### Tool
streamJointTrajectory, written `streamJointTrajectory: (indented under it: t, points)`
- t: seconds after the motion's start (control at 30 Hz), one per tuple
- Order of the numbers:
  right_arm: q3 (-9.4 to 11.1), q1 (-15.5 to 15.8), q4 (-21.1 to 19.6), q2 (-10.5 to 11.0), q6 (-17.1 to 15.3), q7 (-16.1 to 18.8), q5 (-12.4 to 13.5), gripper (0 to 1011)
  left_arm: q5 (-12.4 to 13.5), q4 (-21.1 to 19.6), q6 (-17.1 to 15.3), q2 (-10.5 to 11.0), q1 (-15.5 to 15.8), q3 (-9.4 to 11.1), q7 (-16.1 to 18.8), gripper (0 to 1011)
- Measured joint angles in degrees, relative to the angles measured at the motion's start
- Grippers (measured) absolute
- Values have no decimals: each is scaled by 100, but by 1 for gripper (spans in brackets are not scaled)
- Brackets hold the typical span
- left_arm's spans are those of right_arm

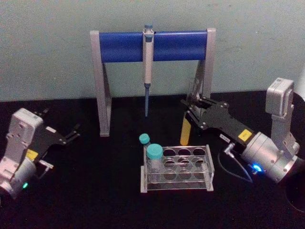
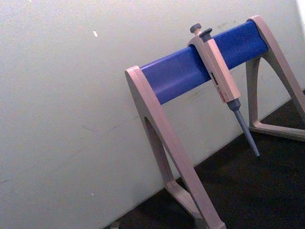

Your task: Pick up the test tube from the test tube rack, shake it, then place it back into the test tube rack.

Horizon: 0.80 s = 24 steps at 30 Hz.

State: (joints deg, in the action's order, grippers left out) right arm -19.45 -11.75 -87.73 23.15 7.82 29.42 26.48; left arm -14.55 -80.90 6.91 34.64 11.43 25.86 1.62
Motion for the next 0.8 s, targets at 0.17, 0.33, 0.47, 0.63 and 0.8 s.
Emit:
streamJointTrajectory:
  t: [0.17,0.33,0.47,0.63,0.8]
  points:
    - [-18,64,-26,57,-13,-18,5,230,0,0,0,0,0,0,0,1009]
    - [-51,80,-5,71,-15,-24,-3,230,0,0,0,0,0,0,0,1010]
    - [-74,92,13,84,-26,-34,-20,230,0,0,0,0,0,0,0,1010]
    - [-86,101,33,88,-38,-56,-48,229,0,0,0,0,0,0,0,1010]
    - [-98,97,84,72,-39,-72,-62,230,0,0,0,0,0,0,0,1010]
